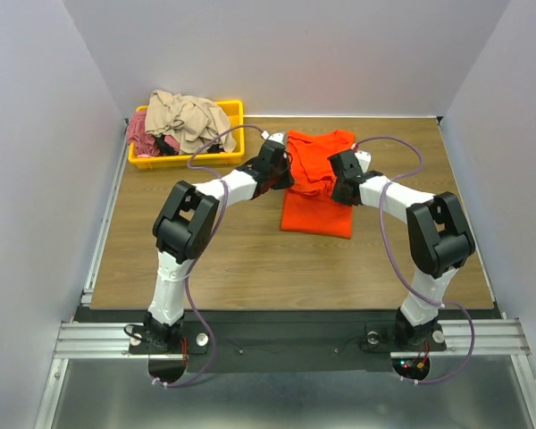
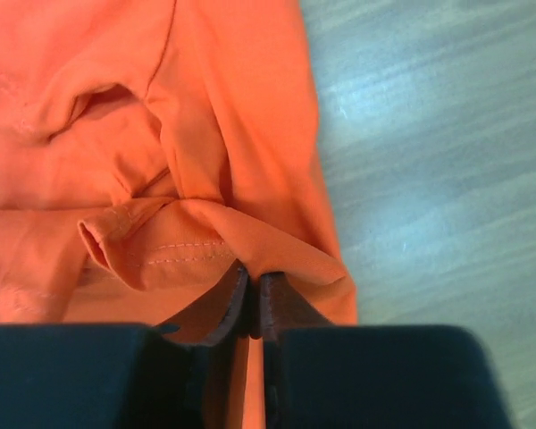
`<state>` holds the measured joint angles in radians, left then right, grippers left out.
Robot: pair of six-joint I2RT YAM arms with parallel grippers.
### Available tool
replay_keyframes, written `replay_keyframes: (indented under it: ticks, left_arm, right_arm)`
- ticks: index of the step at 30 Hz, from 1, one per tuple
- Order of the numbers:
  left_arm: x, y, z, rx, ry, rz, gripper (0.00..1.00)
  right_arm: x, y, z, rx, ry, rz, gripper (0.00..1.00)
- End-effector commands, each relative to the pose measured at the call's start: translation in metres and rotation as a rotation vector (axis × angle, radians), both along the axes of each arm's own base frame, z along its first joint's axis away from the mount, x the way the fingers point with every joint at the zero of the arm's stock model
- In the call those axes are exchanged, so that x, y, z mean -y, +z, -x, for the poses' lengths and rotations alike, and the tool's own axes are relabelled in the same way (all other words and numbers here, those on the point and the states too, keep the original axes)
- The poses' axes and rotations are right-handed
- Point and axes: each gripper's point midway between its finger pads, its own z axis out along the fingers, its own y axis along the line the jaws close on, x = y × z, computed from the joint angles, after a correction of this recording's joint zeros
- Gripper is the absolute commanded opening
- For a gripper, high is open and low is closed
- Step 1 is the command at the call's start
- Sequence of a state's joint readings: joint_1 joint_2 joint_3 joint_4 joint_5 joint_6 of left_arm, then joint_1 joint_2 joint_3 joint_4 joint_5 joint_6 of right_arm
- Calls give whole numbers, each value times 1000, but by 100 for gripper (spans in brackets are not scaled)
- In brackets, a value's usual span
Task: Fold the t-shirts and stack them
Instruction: Fold the folded rectangular tshirt in 1/3 of the way
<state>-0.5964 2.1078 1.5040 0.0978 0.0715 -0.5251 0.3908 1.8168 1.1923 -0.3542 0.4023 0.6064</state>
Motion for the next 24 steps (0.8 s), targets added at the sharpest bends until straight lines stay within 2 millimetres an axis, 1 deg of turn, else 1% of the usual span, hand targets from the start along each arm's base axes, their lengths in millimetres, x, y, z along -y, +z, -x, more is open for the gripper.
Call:
replay_keyframes:
  ticks: [1, 3, 4, 5, 6, 7, 8, 9, 10, 11, 12, 13, 14, 15, 16, 17, 18, 19, 20, 21, 22, 23, 24]
  left_arm:
    - [0, 34, -21, 74, 4, 33, 0]
    - [-1, 37, -23, 74, 3, 42, 16]
    - [-1, 41, -25, 82, 4, 46, 25]
    - [-2, 48, -25, 94, 2, 50, 45]
    - [-2, 53, -25, 102, 0, 56, 53]
    - [-3, 65, -24, 118, 3, 64, 63]
    - [-5, 72, -23, 127, 2, 68, 71]
    - [-9, 72, -20, 127, 8, 60, 88]
    - [-11, 90, -15, 153, 8, 76, 95]
    - [-15, 97, -11, 160, 13, 79, 98]
    - [-19, 103, -6, 167, 23, 85, 99]
    - [-23, 107, -1, 172, 30, 92, 99]
    - [-33, 108, 14, 167, 36, 95, 99]
    - [-39, 112, 20, 179, 52, 107, 99]
    - [-44, 112, 28, 173, 65, 122, 98]
    - [-56, 103, 47, 154, 72, 119, 98]
    - [-61, 102, 55, 158, 81, 130, 99]
    - [-66, 98, 63, 148, 91, 136, 99]
    - [-77, 87, 83, 118, 102, 145, 99]
    - [-83, 67, 99, 84, 94, 139, 99]
    - [-86, 65, 106, 79, 91, 149, 99]
    - [-90, 74, 113, 94, 96, 175, 99]
    - [-93, 71, 119, 88, 102, 176, 99]
  right_arm:
    - [-5, 23, -34, 102, 17, -31, 16]
    - [-9, 27, -40, 111, 29, -49, 25]
    - [-8, 28, -40, 113, 30, -52, 31]
    - [-8, 33, -43, 124, 28, -57, 42]
    - [-7, 35, -44, 133, 25, -55, 48]
    - [-7, 39, -45, 140, 25, -54, 53]
    - [-6, 42, -46, 145, 27, -60, 58]
    - [-6, 45, -46, 151, 35, -64, 65]
    - [-7, 54, -45, 164, 51, -69, 67]
    - [-12, 57, -43, 163, 74, -90, 72]
    - [-12, 54, -37, 150, 87, -99, 75]
    - [-15, 57, -33, 151, 104, -115, 78]
    - [-17, 59, -29, 152, 120, -125, 82]
    - [-22, 69, -25, 163, 148, -158, 92]
    - [-24, 68, -19, 157, 164, -170, 100]
    - [-28, 61, -9, 130, 195, -192, 100]
    - [-30, 66, -2, 137, 215, -204, 100]
    - [-32, 64, 4, 128, 231, -217, 100]
    - [-33, 56, 13, 115, 256, -224, 100]
    - [-42, 58, 18, 121, 295, -261, 100]
    - [-47, 56, 21, 116, 319, -277, 100]
    - [-56, 51, 28, 98, 365, -301, 100]
    - [-59, 47, 28, 90, 373, -308, 100]
